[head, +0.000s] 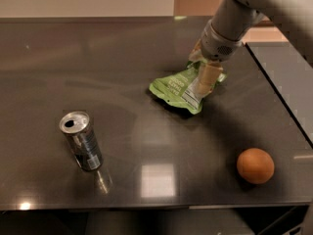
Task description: Move green rice chip bag near redbull can
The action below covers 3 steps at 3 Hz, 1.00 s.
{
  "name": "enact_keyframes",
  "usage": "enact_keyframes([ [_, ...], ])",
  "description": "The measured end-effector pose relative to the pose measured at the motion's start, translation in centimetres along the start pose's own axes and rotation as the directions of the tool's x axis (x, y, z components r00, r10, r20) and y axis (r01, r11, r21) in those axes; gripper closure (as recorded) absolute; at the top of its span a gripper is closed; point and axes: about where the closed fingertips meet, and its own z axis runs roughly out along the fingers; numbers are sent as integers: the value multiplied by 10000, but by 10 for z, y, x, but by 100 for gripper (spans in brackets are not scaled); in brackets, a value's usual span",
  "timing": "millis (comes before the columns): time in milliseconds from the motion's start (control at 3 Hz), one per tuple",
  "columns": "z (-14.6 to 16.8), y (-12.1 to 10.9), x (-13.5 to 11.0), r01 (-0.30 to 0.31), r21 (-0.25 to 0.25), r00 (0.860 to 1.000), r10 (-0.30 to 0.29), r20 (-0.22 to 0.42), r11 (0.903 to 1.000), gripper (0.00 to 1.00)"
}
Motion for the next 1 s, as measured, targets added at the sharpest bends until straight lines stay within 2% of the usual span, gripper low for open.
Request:
enact_keyframes([
  [667,0,12,-5,480,-118,9987,-482,-159,9988,72],
  [1000,-15,25,-19,909,86,9958,-909,-58,9958,96],
])
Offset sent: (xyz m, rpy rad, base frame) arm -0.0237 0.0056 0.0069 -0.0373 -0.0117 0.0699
